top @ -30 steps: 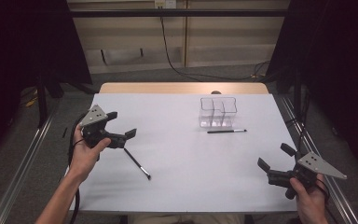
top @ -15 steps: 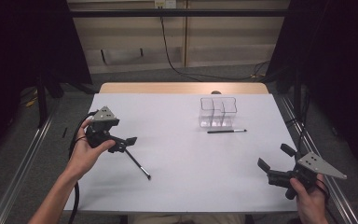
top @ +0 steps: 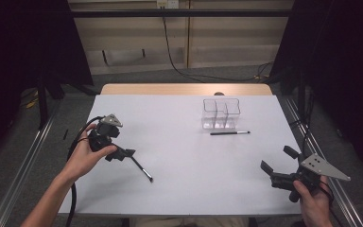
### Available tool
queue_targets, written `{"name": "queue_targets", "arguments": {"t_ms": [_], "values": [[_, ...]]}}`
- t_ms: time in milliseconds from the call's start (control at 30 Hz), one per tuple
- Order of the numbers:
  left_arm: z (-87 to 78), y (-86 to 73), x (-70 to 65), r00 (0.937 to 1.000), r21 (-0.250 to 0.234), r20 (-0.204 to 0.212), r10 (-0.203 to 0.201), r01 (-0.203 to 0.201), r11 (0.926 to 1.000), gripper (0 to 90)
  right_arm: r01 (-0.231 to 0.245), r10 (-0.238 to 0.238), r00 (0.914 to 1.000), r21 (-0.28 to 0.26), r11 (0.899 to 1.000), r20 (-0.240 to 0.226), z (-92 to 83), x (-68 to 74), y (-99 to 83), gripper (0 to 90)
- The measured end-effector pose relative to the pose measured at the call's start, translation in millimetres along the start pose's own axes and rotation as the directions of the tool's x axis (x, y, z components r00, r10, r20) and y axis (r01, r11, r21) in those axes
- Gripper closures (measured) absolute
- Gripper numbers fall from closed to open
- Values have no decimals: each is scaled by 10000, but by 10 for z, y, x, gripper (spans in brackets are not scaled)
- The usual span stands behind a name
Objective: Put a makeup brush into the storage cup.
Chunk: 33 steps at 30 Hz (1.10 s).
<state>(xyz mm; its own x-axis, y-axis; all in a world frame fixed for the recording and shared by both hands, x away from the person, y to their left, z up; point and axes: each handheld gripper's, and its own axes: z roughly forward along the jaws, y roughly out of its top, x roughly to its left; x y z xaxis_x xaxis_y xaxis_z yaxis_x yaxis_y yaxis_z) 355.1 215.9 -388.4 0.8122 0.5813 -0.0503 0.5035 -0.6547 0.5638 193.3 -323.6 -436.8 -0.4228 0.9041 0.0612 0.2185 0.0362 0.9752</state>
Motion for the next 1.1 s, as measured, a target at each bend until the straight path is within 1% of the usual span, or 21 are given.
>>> {"name": "queue_targets", "arguments": {"t_ms": [33,67,200,233,267,300,367,433,467,500,567,633,767,800,867,900,933,967,1000,1033,1100], "values": [[0,0,0,10000,0,0,0,0,10000,43,0,0,10000,0,10000,0,0,0,0,0],[12,-3,16,9999,231,64,83,-84,9997,43,32,-32,10000,-10,10000,-3,1,-1,0,0],[31,-12,27,9998,678,82,184,-189,9975,43,13,-13,10000,-9,10000,-15,1,-1,-1,0],[36,-14,21,9995,852,126,295,-305,9959,43,-16,16,10000,1,10000,0,0,-2,-1,0],[49,-23,3,9989,1154,369,298,-338,9927,44,-23,23,10000,-1,10000,-4,0,-3,0,0],[49,-23,3,9989,1154,369,298,-338,9927,46,-23,23,10000,-1,10000,-4,0,-3,0,0],[73,-35,-7,9979,1584,462,449,-517,9860,52,126,-126,9999,56,9999,-63,4,-9,-5,0],[101,-48,-2,9970,2033,654,410,-535,9777,52,108,-107,9999,79,9999,-75,7,-3,-5,0],[101,-48,-2,9970,2033,654,410,-535,9777,52,87,-86,9999,88,9999,-80,8,1,-5,0],[123,-57,4,9960,2251,796,410,-580,9726,52,32,-31,10000,84,10000,-91,10,5,-4,0],[154,-65,25,9955,2434,790,531,-709,9673,52,51,-50,9999,89,9999,-94,12,3,-5,0],[154,-62,38,9956,2376,755,561,-726,9686,51,18,-18,10000,84,10000,-86,14,3,-5,0],[153,-54,48,9904,2416,1128,796,-1050,9647,43,21,-19,9999,104,9999,-112,16,3,-6,0],[149,-47,35,9853,2357,1228,1190,-1455,9609,45,23,-22,9999,107,9999,-113,16,3,-5,0],[151,-36,18,9772,2394,1376,1615,-1910,9519,42,28,-27,9999,99,9999,-98,18,4,-6,0],[151,-36,18,9772,2394,1376,1615,-1910,9519,46,28,-27,9999,99,9999,-98,18,4,-6,0],[152,-32,14,9729,2437,1471,1785,-2105,9467,56,33,-32,10000,84,10000,-93,19,6,-7,0],[163,-25,-1,9616,2472,1574,2250,-2590,9337,63,43,-42,9999,89,10000,-96,18,6,-7,0],[171,-21,-5,9578,2457,1624,2370,-2719,9304,57,46,-45,9999,99,9999,-103,16,6,-6,0],[174,-16,-9,9501,2397,1804,2544,-2933,9255,62,50,-49,9999,100,9999,-109,16,5,-7,0],[182,-11,-18,9326,2347,2059,2966,-3413,9102,84,43,-41,9999,106,9999,-116,16,3,-7,0]]}}
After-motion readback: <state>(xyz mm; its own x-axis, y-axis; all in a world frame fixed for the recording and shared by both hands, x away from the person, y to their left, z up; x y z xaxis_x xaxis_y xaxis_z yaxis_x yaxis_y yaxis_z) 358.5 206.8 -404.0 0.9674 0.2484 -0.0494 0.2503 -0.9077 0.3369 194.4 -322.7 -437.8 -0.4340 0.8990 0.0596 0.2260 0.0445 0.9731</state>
